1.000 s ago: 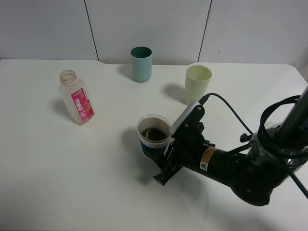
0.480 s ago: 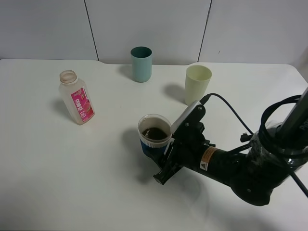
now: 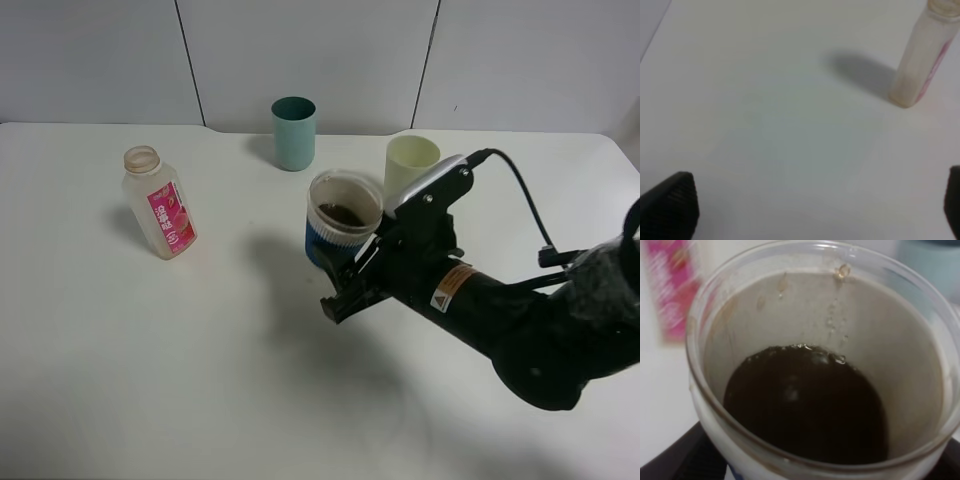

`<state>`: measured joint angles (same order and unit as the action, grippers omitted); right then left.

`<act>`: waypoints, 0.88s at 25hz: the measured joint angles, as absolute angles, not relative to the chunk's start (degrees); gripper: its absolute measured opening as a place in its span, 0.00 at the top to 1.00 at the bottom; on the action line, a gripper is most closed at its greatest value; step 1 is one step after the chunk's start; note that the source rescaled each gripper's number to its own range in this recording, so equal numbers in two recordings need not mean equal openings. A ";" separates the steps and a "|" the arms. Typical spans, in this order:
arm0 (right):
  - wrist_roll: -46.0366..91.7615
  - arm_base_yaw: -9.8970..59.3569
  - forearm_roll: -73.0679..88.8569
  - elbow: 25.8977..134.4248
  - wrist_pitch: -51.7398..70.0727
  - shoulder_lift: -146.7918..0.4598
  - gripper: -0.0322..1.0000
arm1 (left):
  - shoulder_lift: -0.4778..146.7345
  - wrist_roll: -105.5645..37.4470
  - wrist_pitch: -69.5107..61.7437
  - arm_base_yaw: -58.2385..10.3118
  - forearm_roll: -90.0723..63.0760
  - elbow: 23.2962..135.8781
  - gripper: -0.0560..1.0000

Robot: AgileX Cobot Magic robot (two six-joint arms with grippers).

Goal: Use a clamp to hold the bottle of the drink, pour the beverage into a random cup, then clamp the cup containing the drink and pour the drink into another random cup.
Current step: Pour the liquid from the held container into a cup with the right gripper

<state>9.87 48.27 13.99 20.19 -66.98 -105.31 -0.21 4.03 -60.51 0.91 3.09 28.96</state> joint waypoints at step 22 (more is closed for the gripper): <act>20.56 40.76 28.41 19.93 -47.73 -77.07 0.97 | -0.21 4.03 -60.51 0.91 3.09 28.96 0.00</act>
